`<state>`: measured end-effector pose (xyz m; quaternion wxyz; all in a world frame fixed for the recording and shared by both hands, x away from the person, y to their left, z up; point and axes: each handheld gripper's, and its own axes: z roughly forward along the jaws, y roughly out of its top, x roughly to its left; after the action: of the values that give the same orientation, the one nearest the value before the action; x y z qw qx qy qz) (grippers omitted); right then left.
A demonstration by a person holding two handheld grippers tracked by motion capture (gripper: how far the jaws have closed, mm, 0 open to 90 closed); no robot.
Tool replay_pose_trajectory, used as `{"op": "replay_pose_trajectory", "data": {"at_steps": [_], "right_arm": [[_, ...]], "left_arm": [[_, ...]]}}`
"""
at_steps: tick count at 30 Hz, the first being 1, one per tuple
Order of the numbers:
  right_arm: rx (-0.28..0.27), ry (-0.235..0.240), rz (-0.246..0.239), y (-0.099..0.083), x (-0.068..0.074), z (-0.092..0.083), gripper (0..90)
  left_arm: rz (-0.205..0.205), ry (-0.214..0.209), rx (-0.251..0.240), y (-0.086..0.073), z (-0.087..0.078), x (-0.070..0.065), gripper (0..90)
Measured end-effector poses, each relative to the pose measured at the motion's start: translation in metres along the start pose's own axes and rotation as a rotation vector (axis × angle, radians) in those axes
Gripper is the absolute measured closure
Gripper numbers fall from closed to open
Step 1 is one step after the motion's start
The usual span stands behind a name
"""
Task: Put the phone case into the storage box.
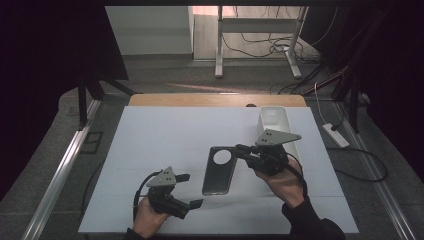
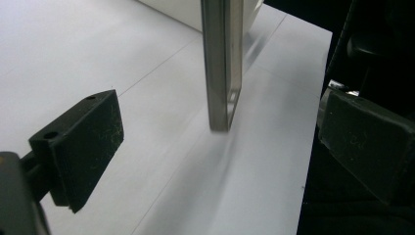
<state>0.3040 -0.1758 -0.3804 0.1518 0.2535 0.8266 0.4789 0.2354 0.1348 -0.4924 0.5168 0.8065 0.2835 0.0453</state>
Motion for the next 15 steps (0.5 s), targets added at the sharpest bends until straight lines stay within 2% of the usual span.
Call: {"op": "replay_pose_trajectory", "data": {"at_steps": [4,10,15], "right_arm": [[-0.007,-0.014,0.004,0.002,-0.005,-0.003,79.2],[-0.014,-0.029,0.007,0.007,-0.014,-0.007,79.2],[-0.019,-0.042,0.003,0.012,-0.019,-0.009,79.2]], "left_arm": [[0.009,0.017,-0.025,-0.005,-0.009,0.000,1.3],[0.024,0.145,0.000,-0.017,-0.025,-0.001,0.0],[-0.018,0.180,-0.002,-0.028,-0.040,0.002,0.0]]}}
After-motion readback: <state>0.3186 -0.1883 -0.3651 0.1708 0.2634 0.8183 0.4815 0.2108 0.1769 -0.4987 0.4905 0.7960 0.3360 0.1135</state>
